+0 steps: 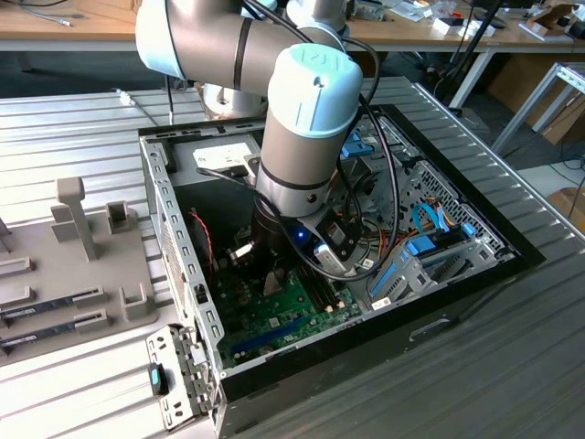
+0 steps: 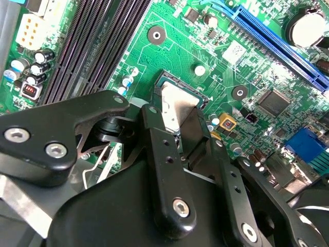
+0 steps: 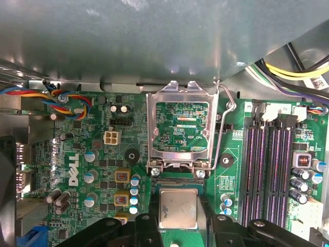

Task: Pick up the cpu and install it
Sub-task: 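Place the cpu into insertion slot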

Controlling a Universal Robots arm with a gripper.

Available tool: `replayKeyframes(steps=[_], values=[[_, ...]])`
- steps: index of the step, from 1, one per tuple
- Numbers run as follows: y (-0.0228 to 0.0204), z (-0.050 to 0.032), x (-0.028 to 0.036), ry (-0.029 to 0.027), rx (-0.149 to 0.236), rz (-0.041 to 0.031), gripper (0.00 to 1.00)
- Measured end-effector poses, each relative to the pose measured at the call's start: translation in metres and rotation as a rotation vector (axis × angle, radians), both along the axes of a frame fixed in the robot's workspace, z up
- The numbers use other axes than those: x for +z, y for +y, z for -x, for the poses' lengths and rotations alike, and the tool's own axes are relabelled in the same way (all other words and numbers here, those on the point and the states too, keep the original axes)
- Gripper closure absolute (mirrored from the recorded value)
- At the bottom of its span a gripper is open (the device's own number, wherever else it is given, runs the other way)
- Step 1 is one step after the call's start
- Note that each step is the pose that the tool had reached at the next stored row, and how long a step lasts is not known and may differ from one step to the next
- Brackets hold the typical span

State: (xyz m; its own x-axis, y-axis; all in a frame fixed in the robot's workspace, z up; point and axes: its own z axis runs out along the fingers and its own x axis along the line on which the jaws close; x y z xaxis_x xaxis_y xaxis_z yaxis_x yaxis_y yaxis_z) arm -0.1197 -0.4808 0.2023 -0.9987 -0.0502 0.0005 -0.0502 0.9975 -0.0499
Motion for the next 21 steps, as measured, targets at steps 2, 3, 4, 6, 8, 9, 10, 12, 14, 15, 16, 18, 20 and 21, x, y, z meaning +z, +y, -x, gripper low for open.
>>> replayKeyframes(steps=[2,3,4,6,8,9,10,12,14,15,16,18,20,21], values=[[0.0,0.0,0.0,0.0,0.0,0.0,0.61],[0.0,0.0,0.0,0.0,0.0,0.0,0.61],[0.0,0.0,0.0,0.0,0.0,0.0,0.61],[0.0,0.0,0.0002,-0.0002,0.0,-0.0003,0.61],[0.0001,0.0,0.0012,-0.0004,0.0,-0.0005,0.61],[0.0,0.0001,0.0025,-0.0004,0.0,-0.0001,0.61],[0.0,0.0001,0.0034,-0.0006,0.0,0.0,0.61],[0.0001,0.0001,0.0036,-0.0008,0.0,-0.0004,0.61],[0.0,0.0005,0.0035,-0.0006,-0.001,-0.0003,0.61],[0.0,0.0007,0.0033,-0.0006,-0.005,-0.0003,0.61],[0.0,0.0008,0.0032,-0.0006,-0.008,-0.0002,0.61],[0.0,0.001,0.0027,-0.0006,-0.011,-0.0003,0.61],[0.0,0.0011,0.0023,-0.0004,-0.012,-0.0001,0.61],[0.0,0.0011,0.0019,-0.0003,-0.013,0.0,0.61]])
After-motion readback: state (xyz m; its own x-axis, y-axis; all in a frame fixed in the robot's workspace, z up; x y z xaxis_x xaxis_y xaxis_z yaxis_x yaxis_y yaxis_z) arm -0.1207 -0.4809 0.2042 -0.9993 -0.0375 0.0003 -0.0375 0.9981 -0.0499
